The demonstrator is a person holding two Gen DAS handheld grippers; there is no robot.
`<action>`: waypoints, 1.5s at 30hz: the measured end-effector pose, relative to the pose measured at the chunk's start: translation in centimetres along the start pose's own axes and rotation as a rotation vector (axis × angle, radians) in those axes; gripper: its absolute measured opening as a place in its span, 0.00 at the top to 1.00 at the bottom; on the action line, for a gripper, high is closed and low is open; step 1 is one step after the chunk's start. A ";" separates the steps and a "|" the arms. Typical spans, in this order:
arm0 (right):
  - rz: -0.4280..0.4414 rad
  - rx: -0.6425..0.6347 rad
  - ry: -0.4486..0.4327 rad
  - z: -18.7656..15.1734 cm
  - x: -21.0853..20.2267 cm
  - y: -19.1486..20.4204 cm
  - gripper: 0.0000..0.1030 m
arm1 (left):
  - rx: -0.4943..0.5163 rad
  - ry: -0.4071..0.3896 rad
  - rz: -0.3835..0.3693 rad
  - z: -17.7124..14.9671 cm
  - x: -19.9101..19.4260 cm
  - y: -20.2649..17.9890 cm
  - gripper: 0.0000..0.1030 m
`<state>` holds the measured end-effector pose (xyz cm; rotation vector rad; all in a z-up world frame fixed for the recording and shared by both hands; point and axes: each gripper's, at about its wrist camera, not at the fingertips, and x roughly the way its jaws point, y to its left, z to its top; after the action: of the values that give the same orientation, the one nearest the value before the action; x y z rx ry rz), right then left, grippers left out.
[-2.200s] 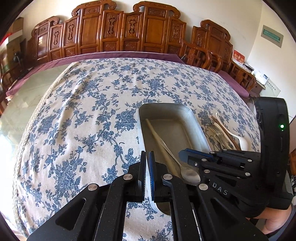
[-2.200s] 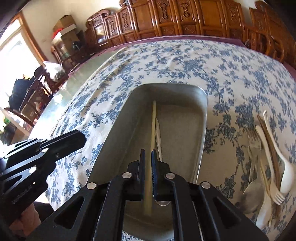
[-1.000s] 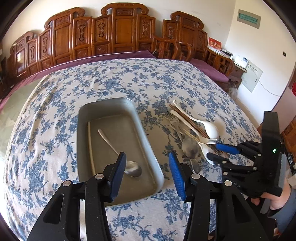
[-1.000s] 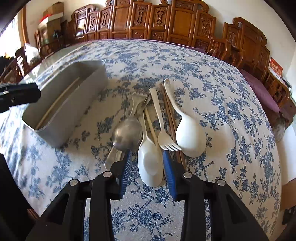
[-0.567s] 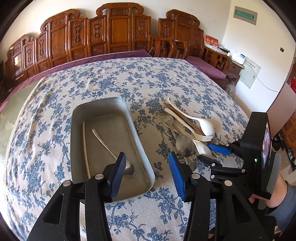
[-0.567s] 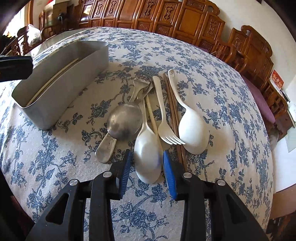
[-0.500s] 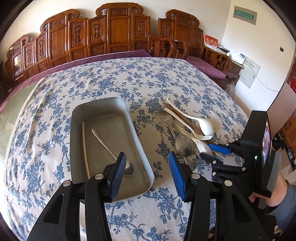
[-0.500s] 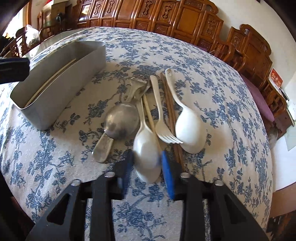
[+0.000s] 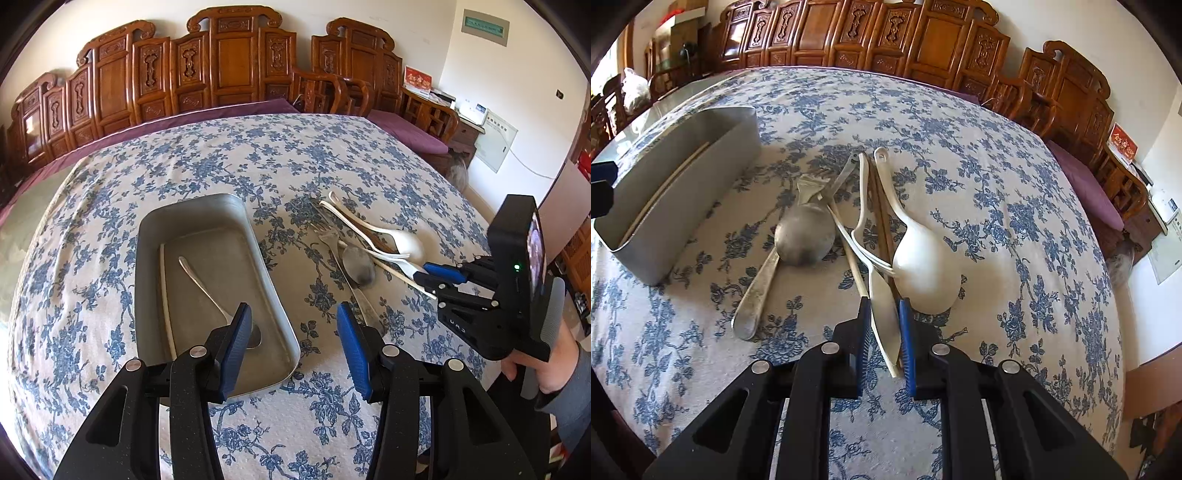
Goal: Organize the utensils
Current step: 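Grasp a white plastic spoon from the pile with the right gripper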
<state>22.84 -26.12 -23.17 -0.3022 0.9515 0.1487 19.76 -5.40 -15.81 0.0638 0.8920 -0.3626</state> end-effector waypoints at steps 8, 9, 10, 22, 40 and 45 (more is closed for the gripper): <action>0.016 0.012 -0.006 0.1 -1.1 -0.9 0.94 | 0.006 -0.011 -0.002 -0.3 -0.3 -0.9 0.56; 0.021 0.016 -0.009 0.0 -1.4 -1.2 0.94 | 0.007 -0.013 -0.002 -0.4 -0.3 -1.1 0.56; 0.026 0.022 -0.013 0.0 -1.8 -1.4 0.94 | 0.007 -0.015 0.000 -0.5 -0.3 -1.3 0.56; 0.053 0.061 -0.066 -1.7 -6.7 -5.6 0.95 | 0.009 -0.011 0.029 -0.8 0.5 -3.7 0.56; 0.119 0.192 -0.113 -3.0 -7.3 -9.8 0.95 | 0.039 0.132 0.112 3.1 9.8 -6.9 0.68; 0.133 0.208 -0.111 -3.0 -7.2 -10.2 0.95 | 0.025 0.183 0.128 4.0 12.2 -6.7 0.72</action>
<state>18.97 -36.67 -17.04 -0.0380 0.8686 0.1848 27.49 -15.92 -22.10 0.1780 1.0588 -0.2512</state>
